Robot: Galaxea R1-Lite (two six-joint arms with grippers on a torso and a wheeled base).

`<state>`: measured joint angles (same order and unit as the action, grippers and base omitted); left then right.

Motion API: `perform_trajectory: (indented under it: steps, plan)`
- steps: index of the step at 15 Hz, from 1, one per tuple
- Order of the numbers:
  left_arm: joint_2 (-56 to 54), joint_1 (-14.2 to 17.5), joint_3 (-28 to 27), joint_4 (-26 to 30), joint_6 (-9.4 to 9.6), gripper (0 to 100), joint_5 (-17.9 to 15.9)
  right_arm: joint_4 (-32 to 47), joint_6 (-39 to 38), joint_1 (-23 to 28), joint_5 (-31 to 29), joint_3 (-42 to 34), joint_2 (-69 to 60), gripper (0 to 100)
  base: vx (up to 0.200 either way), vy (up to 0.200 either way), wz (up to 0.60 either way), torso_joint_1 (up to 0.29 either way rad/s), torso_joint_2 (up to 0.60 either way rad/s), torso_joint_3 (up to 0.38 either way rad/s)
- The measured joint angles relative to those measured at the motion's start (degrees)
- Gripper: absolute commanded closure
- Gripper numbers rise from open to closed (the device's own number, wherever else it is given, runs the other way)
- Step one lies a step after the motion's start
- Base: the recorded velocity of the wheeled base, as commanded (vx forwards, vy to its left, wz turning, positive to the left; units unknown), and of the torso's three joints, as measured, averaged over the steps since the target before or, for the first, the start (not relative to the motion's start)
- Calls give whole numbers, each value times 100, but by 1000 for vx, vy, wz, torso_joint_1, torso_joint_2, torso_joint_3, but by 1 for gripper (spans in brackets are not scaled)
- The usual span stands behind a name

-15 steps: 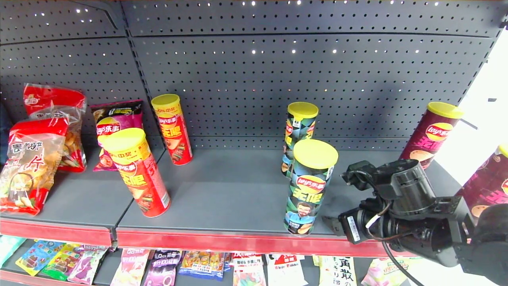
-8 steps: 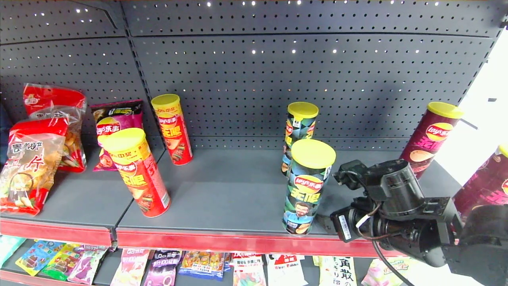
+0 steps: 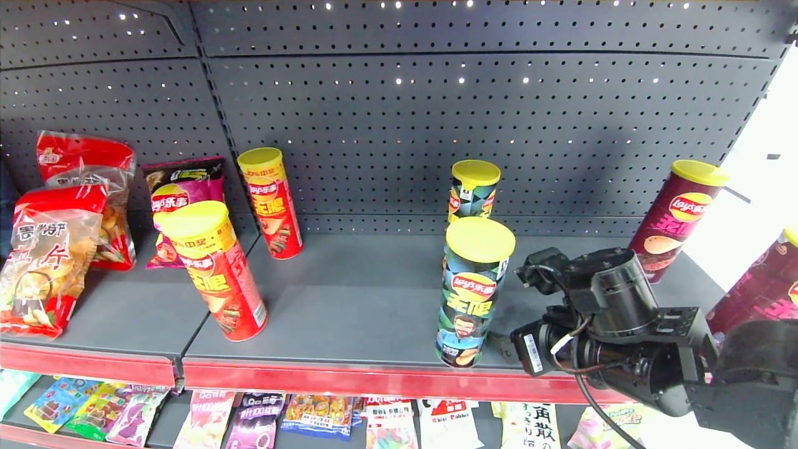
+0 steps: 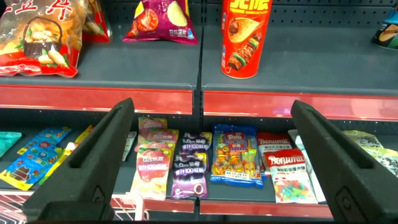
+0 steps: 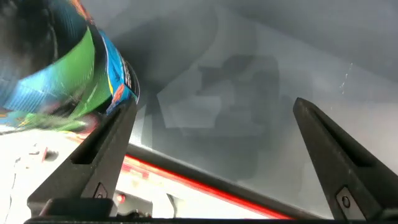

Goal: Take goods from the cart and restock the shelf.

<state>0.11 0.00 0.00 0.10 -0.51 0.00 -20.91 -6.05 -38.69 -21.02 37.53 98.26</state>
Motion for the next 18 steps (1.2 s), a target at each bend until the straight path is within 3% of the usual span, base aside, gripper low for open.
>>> perform_trajectory:
  steps: [7,13,16,18]
  plan:
    - [0,0,0,0,0,0,0,-9,-2,-24,-17,-240,-176,0,0,0,0,0,0,0]
    - [0,0,0,0,0,0,0,0,580,74,290,-1635,-2469,0,0,0,0,0,0,0]
    - [0,-2,0,0,2,0,0,74,1203,606,950,-2467,-4376,0,0,0,0,0,0,0]
    - [0,0,0,0,0,0,0,148,1449,1348,1648,-3004,-5694,0,0,0,0,0,0,0]
